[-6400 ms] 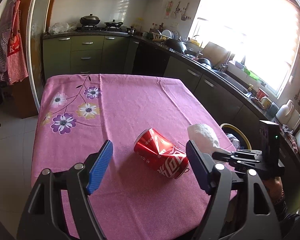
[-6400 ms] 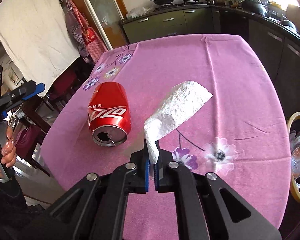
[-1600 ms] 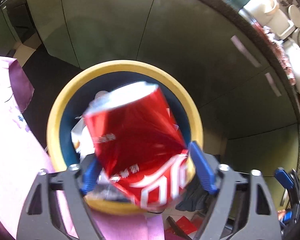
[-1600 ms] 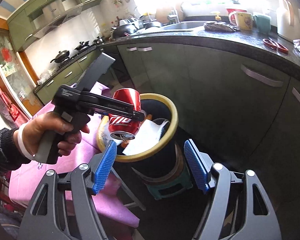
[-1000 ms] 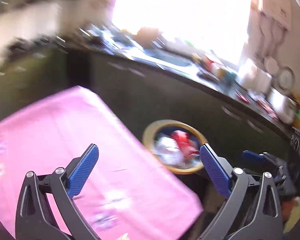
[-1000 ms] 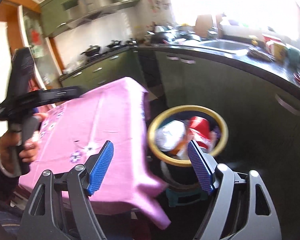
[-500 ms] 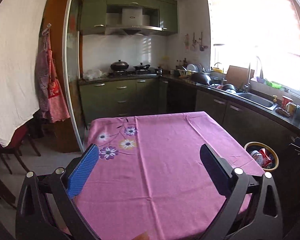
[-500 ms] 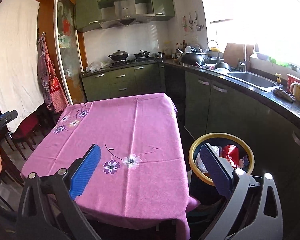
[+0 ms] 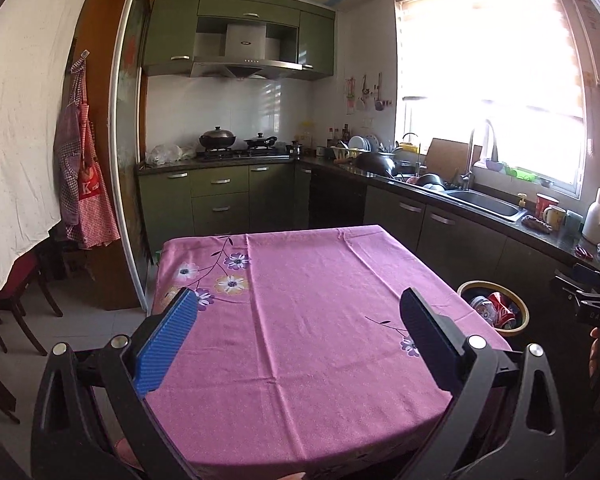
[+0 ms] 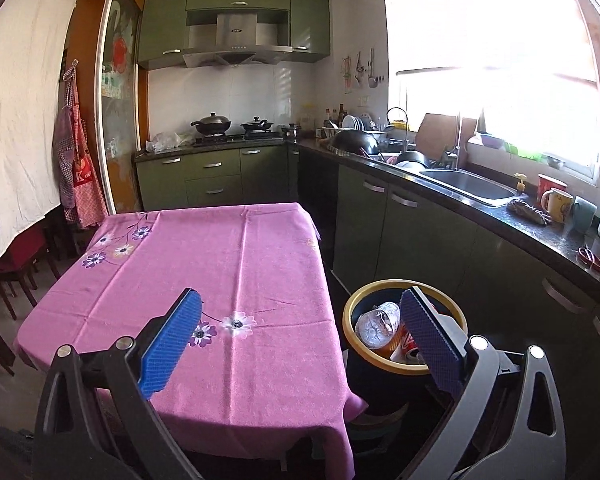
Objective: Collect trash
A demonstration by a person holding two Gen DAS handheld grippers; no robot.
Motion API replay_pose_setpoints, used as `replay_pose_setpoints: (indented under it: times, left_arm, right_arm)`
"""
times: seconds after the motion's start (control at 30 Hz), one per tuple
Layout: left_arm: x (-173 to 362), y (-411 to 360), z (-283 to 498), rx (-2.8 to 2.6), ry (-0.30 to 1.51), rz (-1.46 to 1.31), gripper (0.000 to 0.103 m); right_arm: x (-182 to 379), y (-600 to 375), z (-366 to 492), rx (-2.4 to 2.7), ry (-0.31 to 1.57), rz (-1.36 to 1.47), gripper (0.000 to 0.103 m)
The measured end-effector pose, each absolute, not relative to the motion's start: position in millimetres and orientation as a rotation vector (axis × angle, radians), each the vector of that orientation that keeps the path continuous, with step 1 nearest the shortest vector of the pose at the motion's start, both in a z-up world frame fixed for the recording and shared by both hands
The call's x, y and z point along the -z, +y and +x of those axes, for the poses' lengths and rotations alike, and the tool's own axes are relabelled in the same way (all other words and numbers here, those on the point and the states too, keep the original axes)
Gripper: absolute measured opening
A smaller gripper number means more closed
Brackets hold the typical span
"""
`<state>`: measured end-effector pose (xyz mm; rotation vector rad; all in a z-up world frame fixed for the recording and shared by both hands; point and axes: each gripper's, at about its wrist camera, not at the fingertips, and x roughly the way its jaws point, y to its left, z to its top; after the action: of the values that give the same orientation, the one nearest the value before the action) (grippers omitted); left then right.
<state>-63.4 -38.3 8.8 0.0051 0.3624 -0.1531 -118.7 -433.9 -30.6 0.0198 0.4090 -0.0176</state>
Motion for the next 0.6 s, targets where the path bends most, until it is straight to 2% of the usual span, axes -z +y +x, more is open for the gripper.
replay_pose_setpoints:
  times: [0.6]
  left_arm:
    - [-6.5, -35.3, -62.9, 0.156, 0.365, 0.01, 0.096]
  right_arm:
    - [29.3, -437.3, -115.1, 0.018, 0.416, 0.012, 0.098]
